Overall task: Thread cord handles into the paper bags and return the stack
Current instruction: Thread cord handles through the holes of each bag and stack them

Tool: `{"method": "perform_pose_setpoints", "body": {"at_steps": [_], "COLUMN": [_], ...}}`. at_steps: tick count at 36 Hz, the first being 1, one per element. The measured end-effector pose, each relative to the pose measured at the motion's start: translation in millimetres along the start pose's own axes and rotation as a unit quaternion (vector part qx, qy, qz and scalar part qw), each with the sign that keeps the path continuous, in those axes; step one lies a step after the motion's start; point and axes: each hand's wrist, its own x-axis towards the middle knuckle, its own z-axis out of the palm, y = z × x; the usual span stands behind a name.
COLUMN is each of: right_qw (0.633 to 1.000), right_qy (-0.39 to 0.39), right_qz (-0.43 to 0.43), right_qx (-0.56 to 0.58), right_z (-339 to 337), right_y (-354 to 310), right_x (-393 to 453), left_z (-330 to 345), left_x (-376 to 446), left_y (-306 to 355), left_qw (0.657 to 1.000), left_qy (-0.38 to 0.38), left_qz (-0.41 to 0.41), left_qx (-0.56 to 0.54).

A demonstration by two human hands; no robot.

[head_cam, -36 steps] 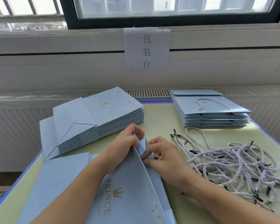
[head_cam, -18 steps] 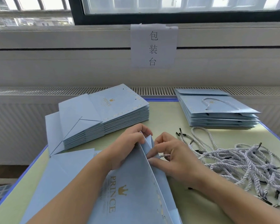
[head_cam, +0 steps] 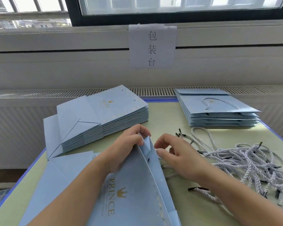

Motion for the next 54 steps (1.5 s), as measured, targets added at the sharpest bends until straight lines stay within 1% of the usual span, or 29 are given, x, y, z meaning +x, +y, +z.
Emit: {"method": "perform_pose_setpoints", "body": {"at_steps": [2,4,8,11,15,17,19,20,23,25,30,33,38,39,40,41,42,43,44,45,46,48,52,54], "right_qw": [0.999,0.997,0.995,0.997,0.999,0.998,0.997,0.993,0.968,0.959,0.968,0.954,0.93,0.931,0.943,0.962,0.982,0.993,0.997,0.998,0.998,0.999,0.999,0.999], "right_qy": [-0.039,-0.061,-0.082,-0.053,0.018,0.021,-0.011,-0.025,-0.06,-0.069,-0.053,-0.051,-0.014,-0.003,0.012,0.032,0.054,0.067,0.069,0.062,0.047,0.015,-0.033,-0.047], "right_qz": [0.013,0.026,0.05,0.05,0.034,0.041,0.055,0.065,0.108,0.113,0.102,0.115,0.141,0.142,0.13,0.102,0.065,0.028,0.0,-0.014,-0.019,-0.016,0.001,0.0], "right_qx": [-0.029,-0.031,0.023,0.04,0.023,0.031,0.062,0.095,0.219,0.25,0.224,0.271,0.34,0.335,0.307,0.25,0.167,0.091,0.039,0.019,0.023,0.035,-0.029,-0.026], "right_z": [1.7,0.8,-4.0,-3.4,4.1,8.5,12.3,13.0,10.8,9.7,9.9,10.9,13.3,14.5,16.4,18.2,19.7,20.6,21.1,20.7,19.3,17.3,15.4,14.5], "right_y": [0.4,2.0,3.9,0.8,-3.5,-5.6,-7.5,-8.6,-12.8,-13.8,-10.0,-12.1,-15.9,-16.2,-15.2,-13.2,-10.2,-8.3,-7.0,-7.2,-9.0,-11.5,-11.8,-13.4], "right_x": [1.4,1.8,2.6,2.2,0.3,-1.2,-1.0,-0.5,1.3,2.4,3.3,3.0,-2.1,-3.4,-4.6,-5.4,-6.0,-6.5,-7.0,-7.8,-8.6,-8.5,-5.4,-4.4], "left_z": [-0.3,-0.1,0.7,1.0,0.8,1.0,0.9,1.0,1.0,1.2,2.0,2.1,1.4,1.2,1.1,1.2,1.1,1.1,0.8,0.4,0.2,-0.3,0.0,0.1], "left_x": [0.4,0.5,0.6,1.4,1.2,1.0,1.2,1.3,1.4,1.2,0.9,1.5,2.1,2.1,2.4,2.6,2.7,2.7,3.0,2.9,2.8,2.8,2.9,3.0], "left_y": [-0.4,-0.4,-0.2,-0.3,-0.7,-0.6,-0.7,-0.8,-1.1,-1.0,-1.3,-1.5,-2.6,-2.8,-3.0,-3.0,-3.2,-3.0,-3.1,-3.1,-3.2,-3.8,-4.5,-4.5], "left_qw": [1.0,1.0,1.0,1.0,1.0,0.999,0.999,0.999,0.999,1.0,1.0,1.0,1.0,1.0,1.0,1.0,1.0,0.999,0.999,0.999,0.999,0.999,0.999,0.999], "left_qy": [0.0,0.0,-0.001,0.0,-0.003,-0.002,-0.002,-0.002,0.001,0.001,0.0,0.002,0.005,0.005,0.006,0.008,0.012,0.017,0.021,0.024,0.025,0.023,0.022,0.023], "left_qz": [0.0,0.0,-0.004,-0.003,-0.007,-0.009,-0.007,-0.006,-0.004,-0.002,-0.003,0.001,0.004,0.004,0.005,0.006,0.008,0.011,0.013,0.013,0.011,0.004,-0.003,-0.002], "left_qx": [0.0,-0.001,-0.016,-0.021,-0.027,-0.031,-0.034,-0.034,-0.031,-0.029,-0.021,-0.021,-0.025,-0.026,-0.025,-0.024,-0.024,-0.025,-0.028,-0.031,-0.036,-0.044,-0.034,-0.032]}}
